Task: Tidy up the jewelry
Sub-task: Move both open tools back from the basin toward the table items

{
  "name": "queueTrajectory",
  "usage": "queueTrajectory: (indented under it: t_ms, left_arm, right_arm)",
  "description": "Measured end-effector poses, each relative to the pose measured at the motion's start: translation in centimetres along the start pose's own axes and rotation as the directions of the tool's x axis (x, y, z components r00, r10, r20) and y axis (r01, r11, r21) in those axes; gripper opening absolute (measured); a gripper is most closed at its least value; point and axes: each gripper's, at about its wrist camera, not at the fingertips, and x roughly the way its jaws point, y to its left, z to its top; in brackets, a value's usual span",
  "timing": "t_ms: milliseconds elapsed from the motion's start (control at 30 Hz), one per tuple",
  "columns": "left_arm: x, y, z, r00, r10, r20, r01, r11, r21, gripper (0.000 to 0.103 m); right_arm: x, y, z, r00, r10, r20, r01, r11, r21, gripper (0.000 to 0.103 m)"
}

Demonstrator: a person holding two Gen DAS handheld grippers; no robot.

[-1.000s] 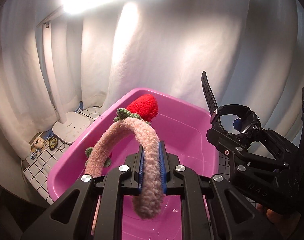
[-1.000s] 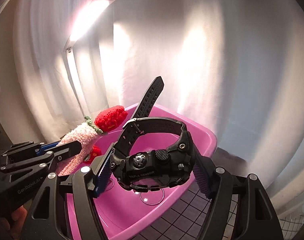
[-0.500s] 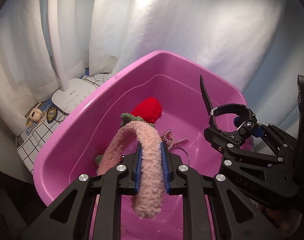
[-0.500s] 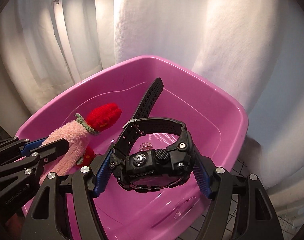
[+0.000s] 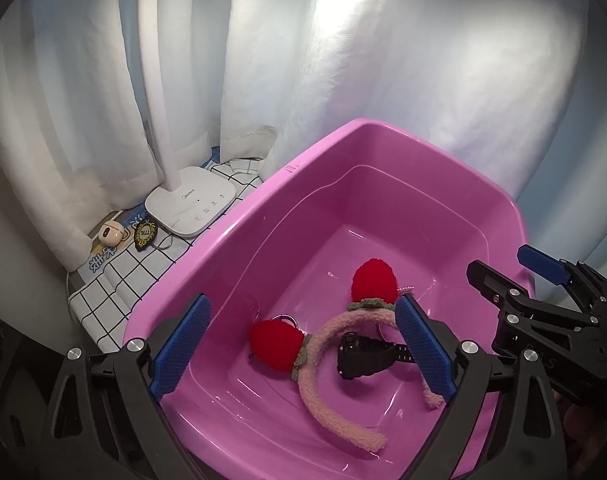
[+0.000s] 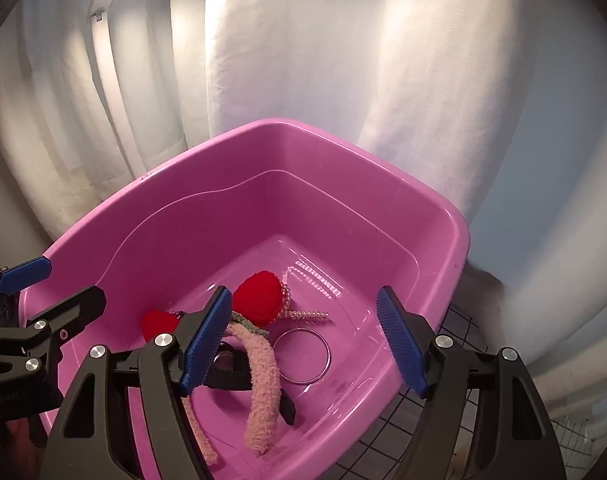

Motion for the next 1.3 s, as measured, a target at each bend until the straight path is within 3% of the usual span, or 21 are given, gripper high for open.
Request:
queueTrajectory:
  t_ms: [267, 467, 633, 767, 967, 1100, 1300]
  left_arm:
    - [-1.6, -0.9, -0.7, 1.0, -0.005, 0.016, 0.005, 1.0, 0.018, 0.092]
    - [-3.4, -3.5, -1.2, 0.997, -0.058, 0.042, 0.055, 0.997, 0.056, 0.092]
    - [-4.8, -7.2, -1.9, 0.99, -0.133, 0.048, 0.127, 0.986, 0.105, 0.093]
    - [-5.7, -11.1, -3.0, 0.979, -0.198, 0.047, 0.188, 0.969, 0.164, 0.093]
    - [-6.0, -17.5, -5.6, 0.959, -0.283, -0.001, 0.274, 0.928, 0.253, 0.094]
    - [-5.0, -21.7, -8.0, 0.952, -0.301, -0.053, 0.302, 0.901, 0.311, 0.095]
    - [-1.3, -26.5, -11.9, 0.947, -0.29, -0.141, 0.321, 0.879, 0.352, 0.095]
  right_arm:
    - [-2.2, -1.1, -1.8, 0.999, 0.038, 0.03, -0.04, 0.997, 0.064, 0.071]
    - [-5.7, -3.3, -4.4, 0.995, 0.048, 0.092, -0.06, 0.99, 0.131, 0.071]
    - [-8.7, -7.0, -7.8, 0.992, 0.008, 0.129, -0.036, 0.977, 0.212, 0.071]
    - [-10.7, -10.8, -11.4, 0.99, -0.07, 0.125, 0.033, 0.96, 0.279, 0.071]
    - [-12.8, -17.6, -17.5, 0.981, -0.179, 0.078, 0.131, 0.901, 0.414, 0.071]
    - [-13.0, -21.5, -20.8, 0.975, -0.219, 0.035, 0.177, 0.865, 0.469, 0.071]
    - [-10.8, -26.1, -24.2, 0.979, -0.203, -0.026, 0.191, 0.861, 0.472, 0.071]
